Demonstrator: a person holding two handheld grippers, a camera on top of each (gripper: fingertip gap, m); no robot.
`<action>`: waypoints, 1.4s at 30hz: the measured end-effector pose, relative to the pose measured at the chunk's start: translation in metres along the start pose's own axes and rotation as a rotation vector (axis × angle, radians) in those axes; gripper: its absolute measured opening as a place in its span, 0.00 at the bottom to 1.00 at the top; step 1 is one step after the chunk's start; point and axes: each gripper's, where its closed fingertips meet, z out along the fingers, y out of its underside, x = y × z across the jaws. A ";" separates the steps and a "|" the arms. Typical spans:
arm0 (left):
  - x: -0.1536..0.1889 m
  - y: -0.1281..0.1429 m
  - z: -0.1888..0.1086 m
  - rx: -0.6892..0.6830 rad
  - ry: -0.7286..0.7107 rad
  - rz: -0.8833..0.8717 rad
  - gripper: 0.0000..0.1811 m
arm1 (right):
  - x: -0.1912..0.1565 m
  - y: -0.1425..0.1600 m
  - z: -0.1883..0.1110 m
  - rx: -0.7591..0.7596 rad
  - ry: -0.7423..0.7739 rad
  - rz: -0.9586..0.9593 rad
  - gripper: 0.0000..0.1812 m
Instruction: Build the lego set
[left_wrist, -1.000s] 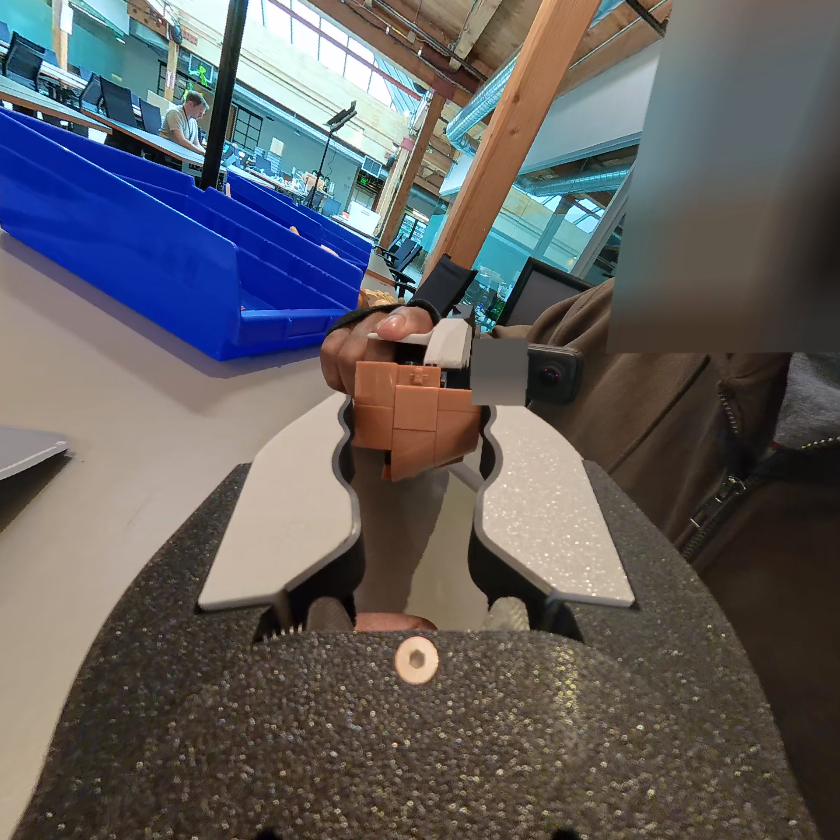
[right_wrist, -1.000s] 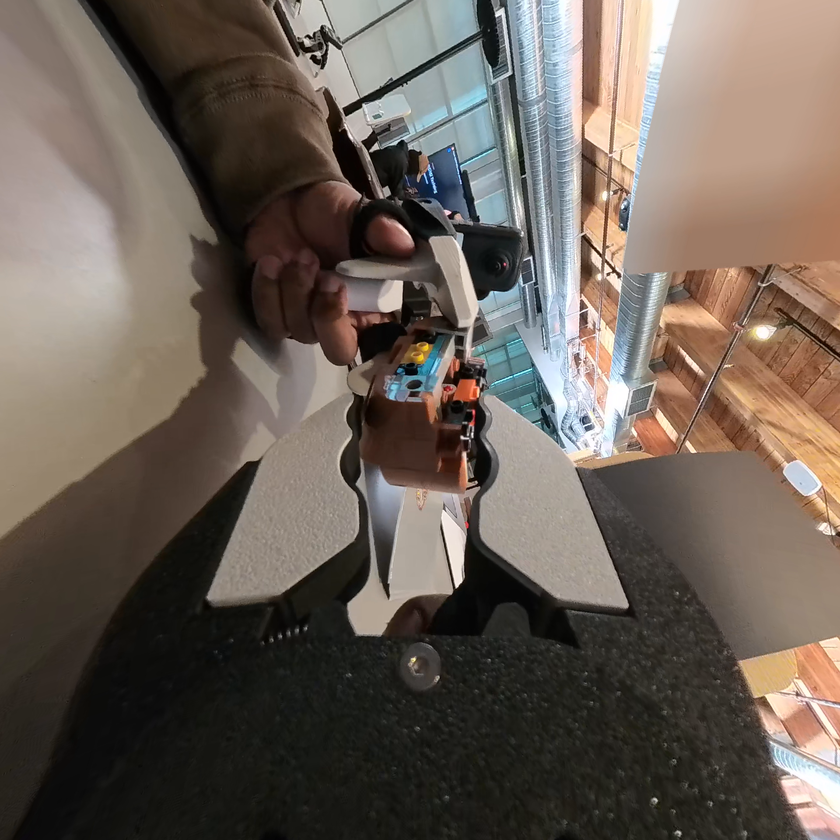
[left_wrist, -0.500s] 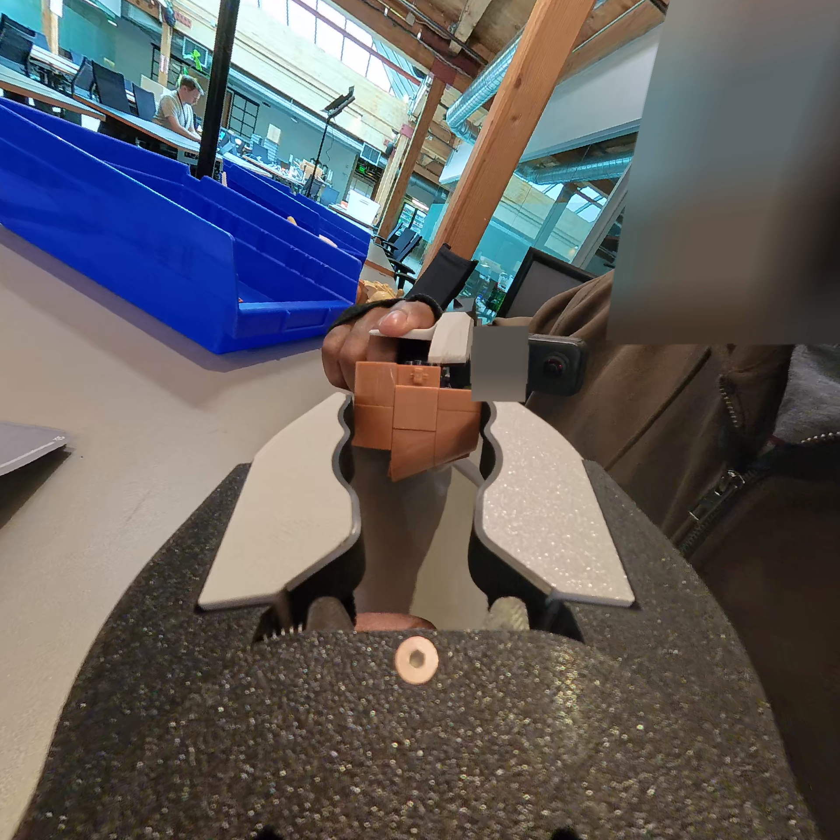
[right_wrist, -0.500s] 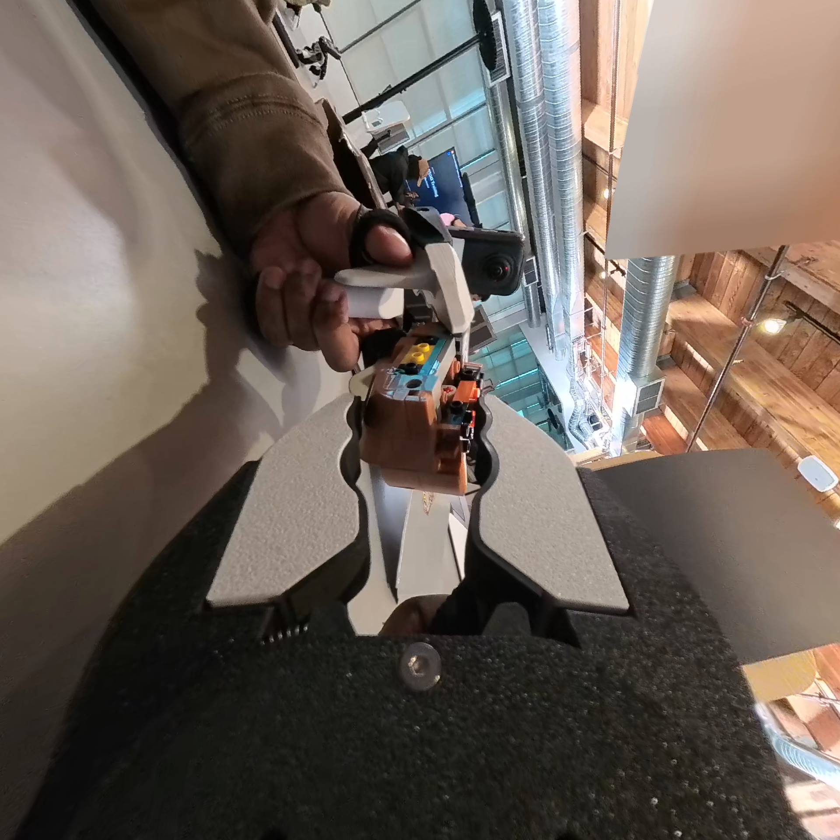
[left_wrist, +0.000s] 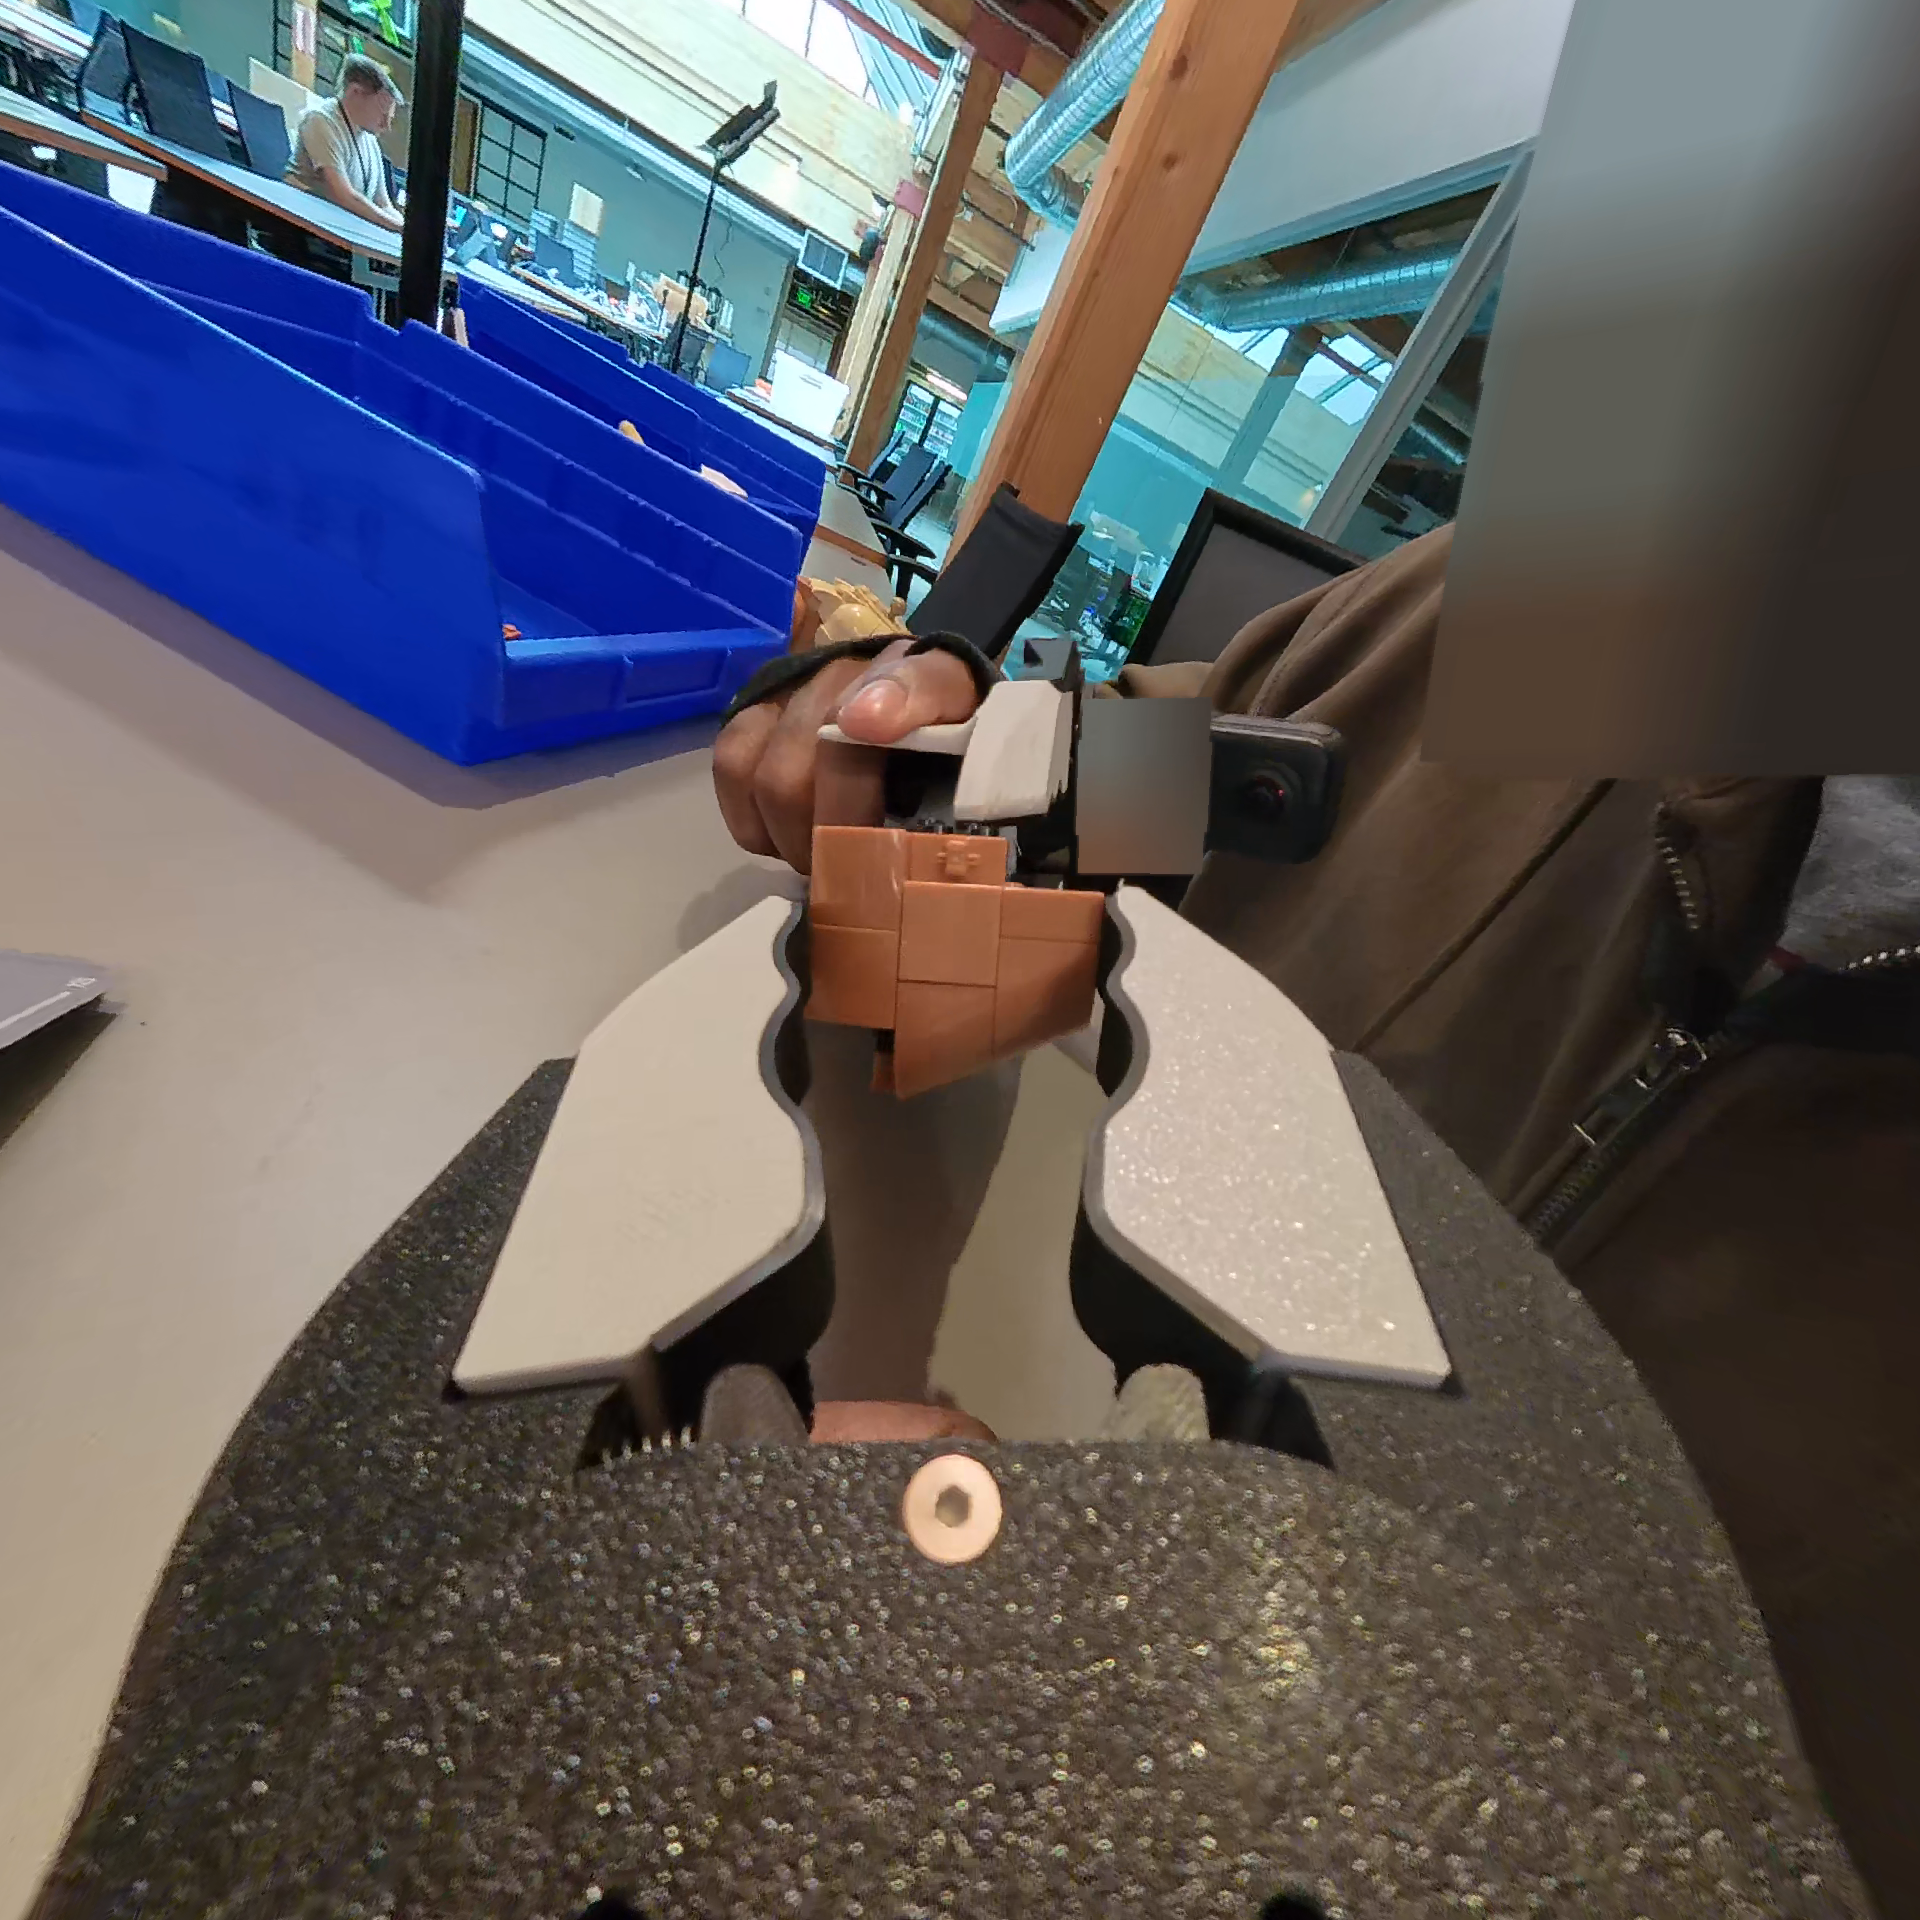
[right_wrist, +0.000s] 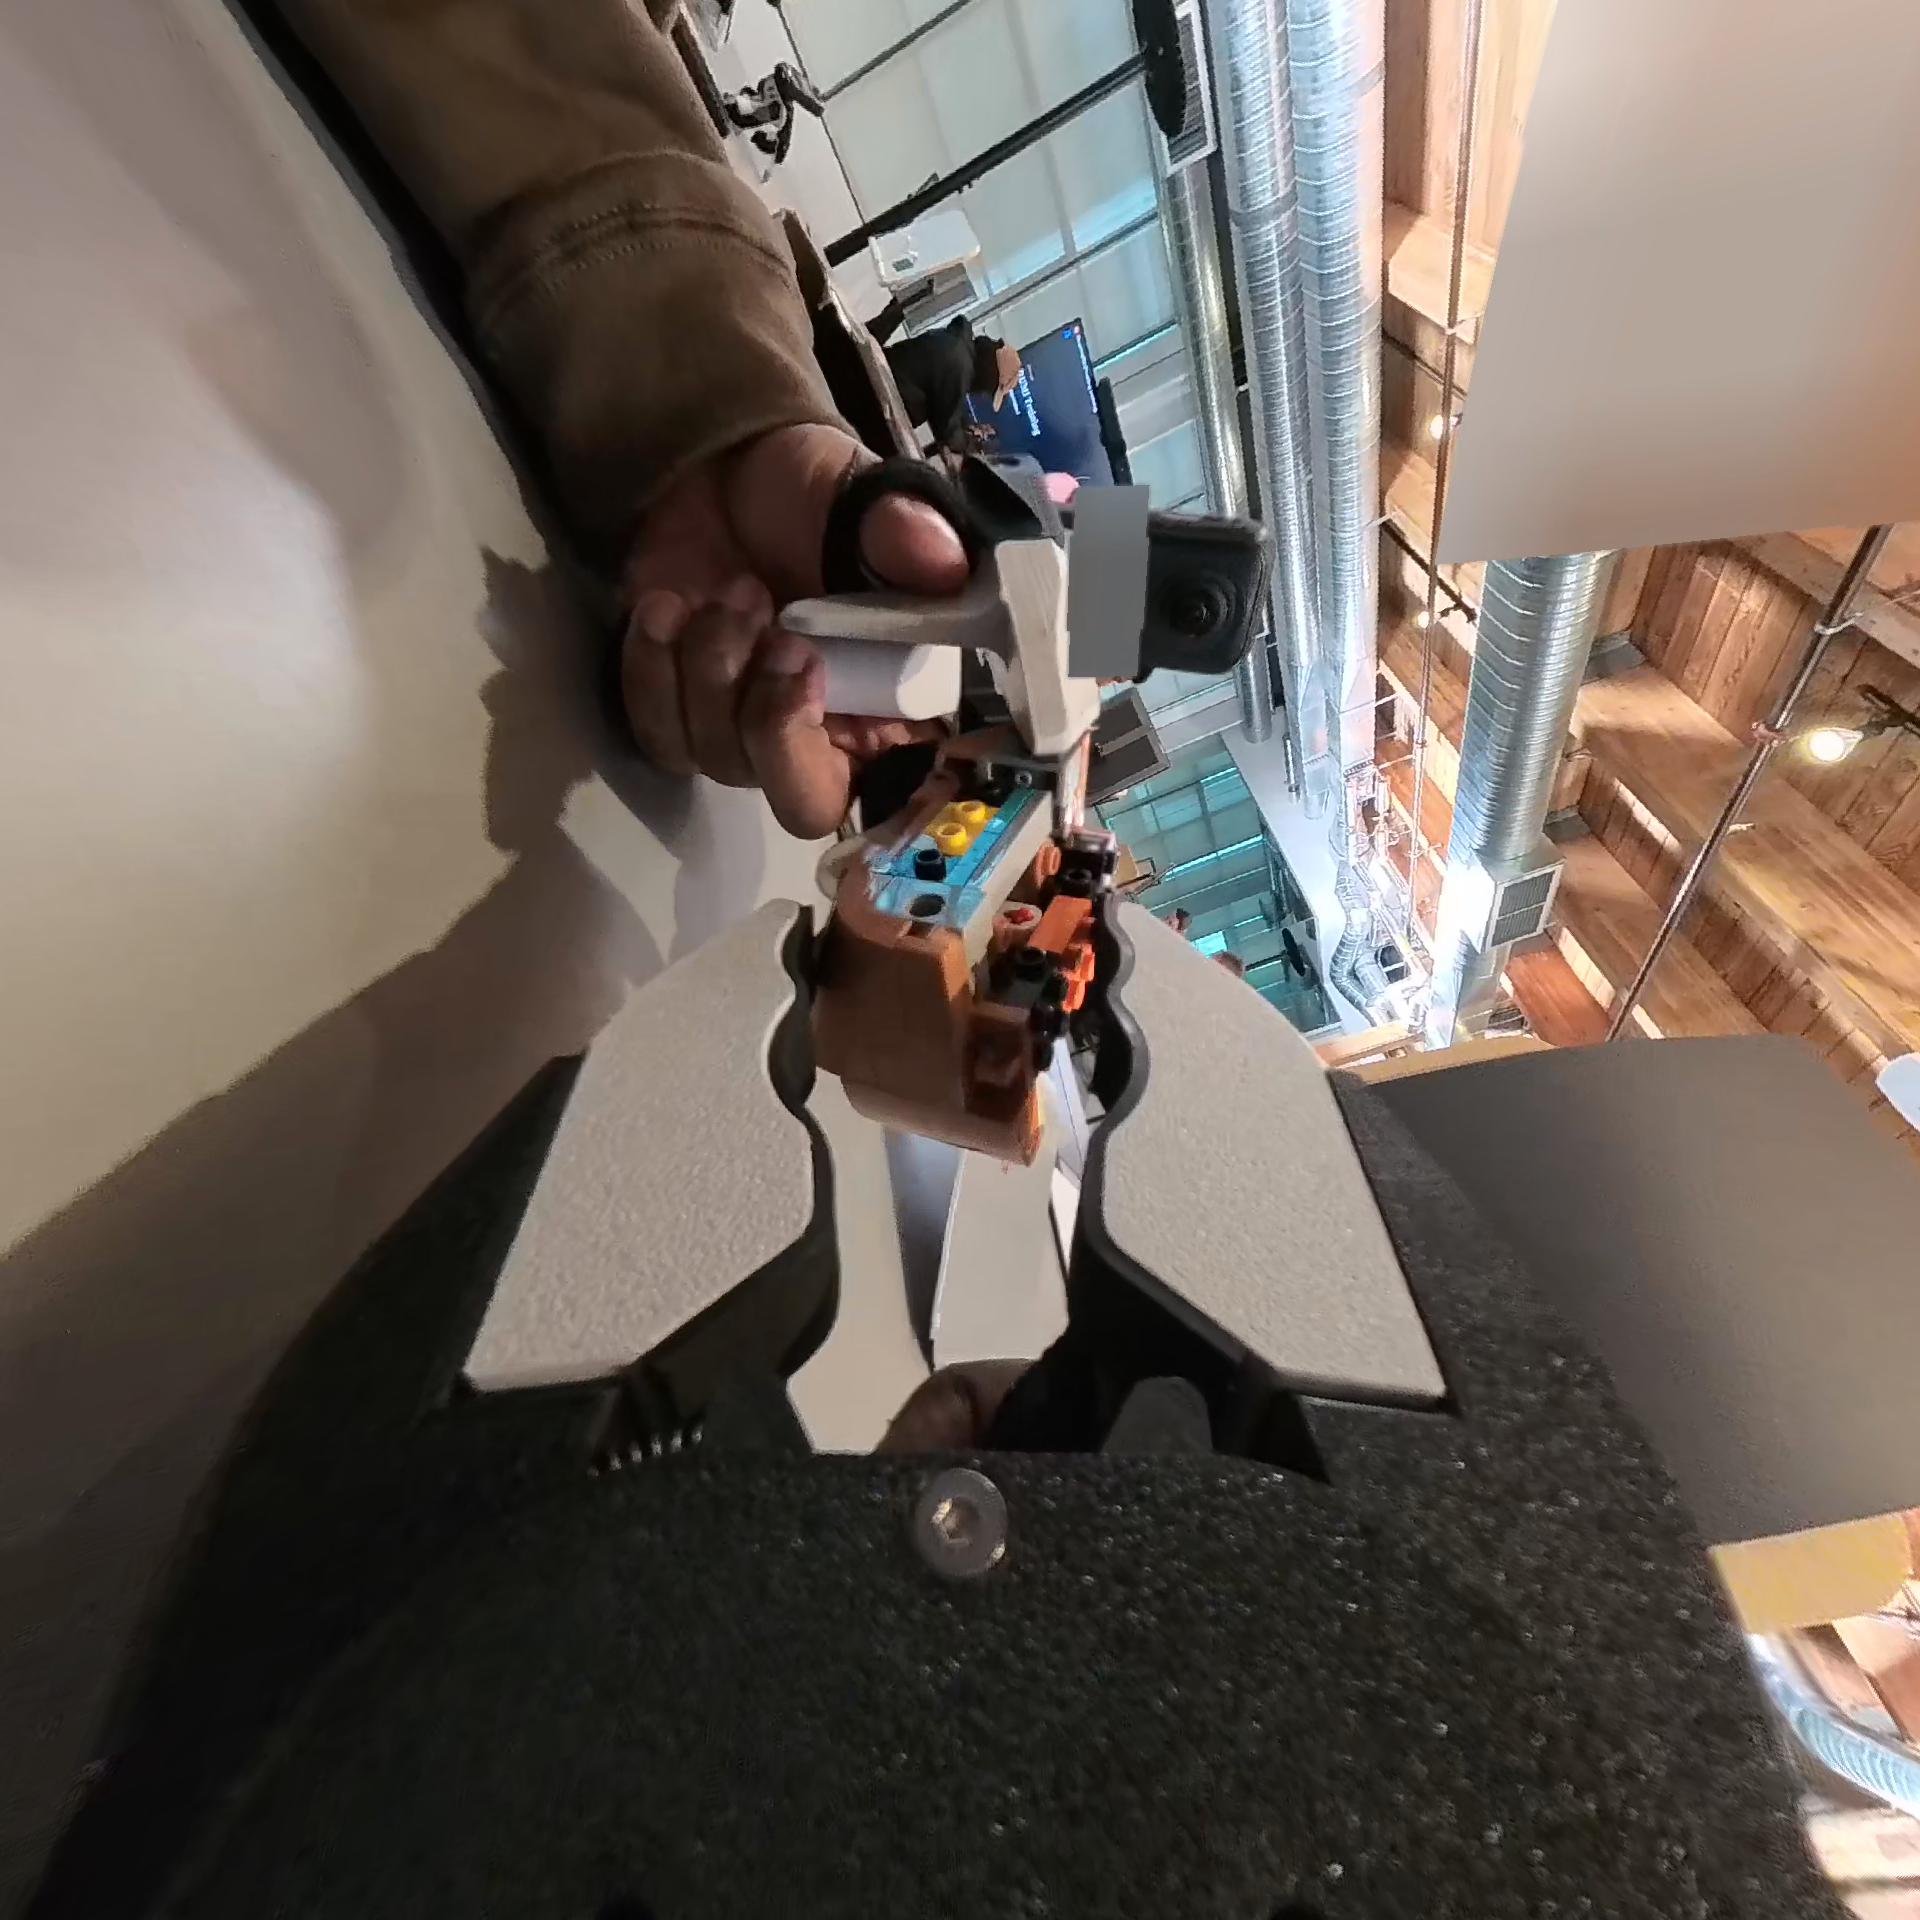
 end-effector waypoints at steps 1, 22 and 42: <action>0.000 -0.001 0.000 0.005 0.001 -0.010 0.29 | 0.000 0.000 0.000 -0.002 0.003 -0.002 0.28; 0.000 0.019 -0.001 -0.187 0.011 -0.020 0.29 | -0.012 -0.004 0.005 0.000 -0.025 -0.059 0.33; -0.038 0.036 0.000 -0.237 -0.198 -0.338 0.29 | -0.017 0.023 0.003 -0.164 -0.097 0.077 0.17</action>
